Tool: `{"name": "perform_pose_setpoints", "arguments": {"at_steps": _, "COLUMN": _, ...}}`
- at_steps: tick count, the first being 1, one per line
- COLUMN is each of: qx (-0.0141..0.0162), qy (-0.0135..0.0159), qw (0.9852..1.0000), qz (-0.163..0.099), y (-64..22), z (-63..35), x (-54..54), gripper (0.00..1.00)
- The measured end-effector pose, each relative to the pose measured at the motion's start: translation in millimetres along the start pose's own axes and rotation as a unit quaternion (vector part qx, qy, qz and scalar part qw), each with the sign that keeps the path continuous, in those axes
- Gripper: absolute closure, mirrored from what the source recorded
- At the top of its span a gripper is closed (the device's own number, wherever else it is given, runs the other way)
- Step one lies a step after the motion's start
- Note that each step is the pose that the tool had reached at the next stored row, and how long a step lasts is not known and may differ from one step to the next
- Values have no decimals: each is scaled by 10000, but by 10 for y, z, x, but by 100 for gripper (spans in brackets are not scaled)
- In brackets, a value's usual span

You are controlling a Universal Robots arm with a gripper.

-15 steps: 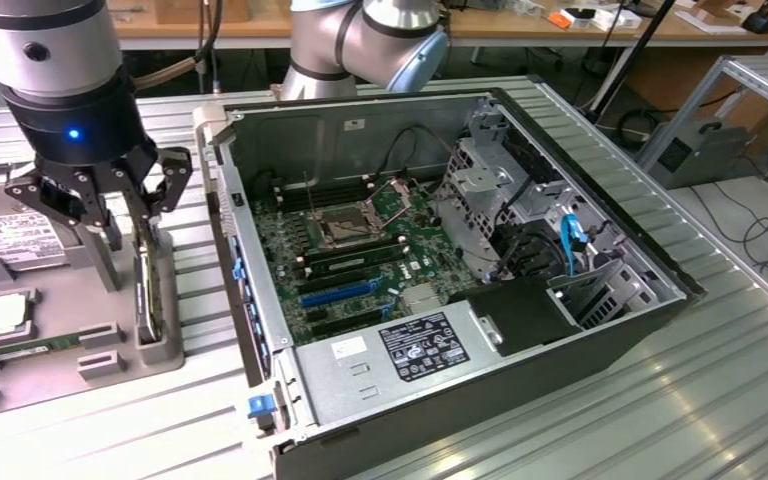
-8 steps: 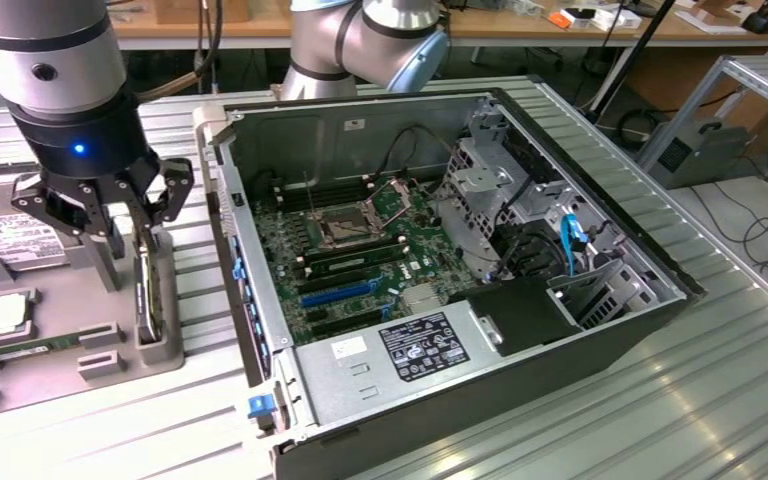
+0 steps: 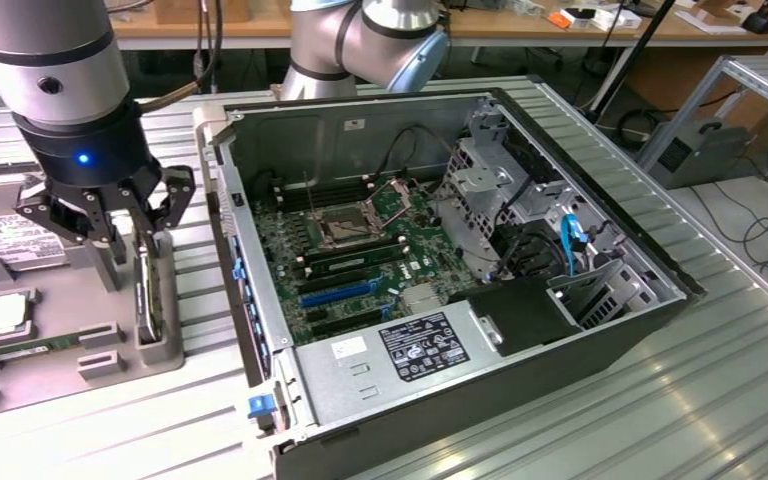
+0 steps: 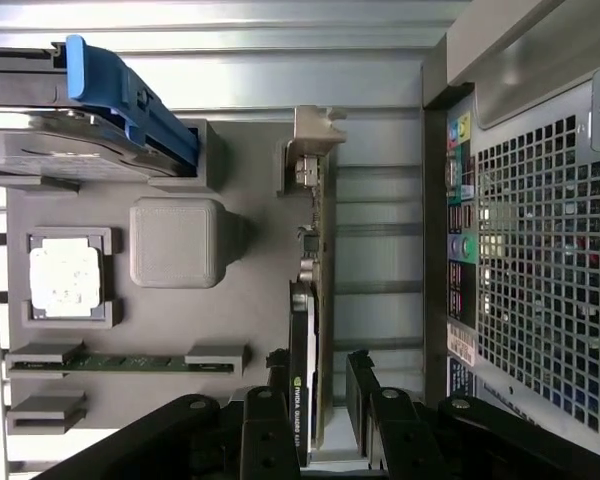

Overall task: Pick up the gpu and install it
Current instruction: 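Pick up the gpu and move the gpu toward the slot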

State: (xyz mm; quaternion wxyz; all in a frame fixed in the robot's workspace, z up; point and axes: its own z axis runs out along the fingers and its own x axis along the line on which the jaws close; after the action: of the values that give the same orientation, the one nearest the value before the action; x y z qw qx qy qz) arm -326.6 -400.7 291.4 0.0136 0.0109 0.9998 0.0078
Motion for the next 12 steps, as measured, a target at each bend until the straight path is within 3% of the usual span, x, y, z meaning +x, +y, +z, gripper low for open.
{"name": "perform_pose_setpoints", "arguments": {"at_steps": 12, "qx": 0, "qy": 1, "qw": 10000, "qz": -9, "y": -4, "z": 154, "x": 4, "gripper": 64}}
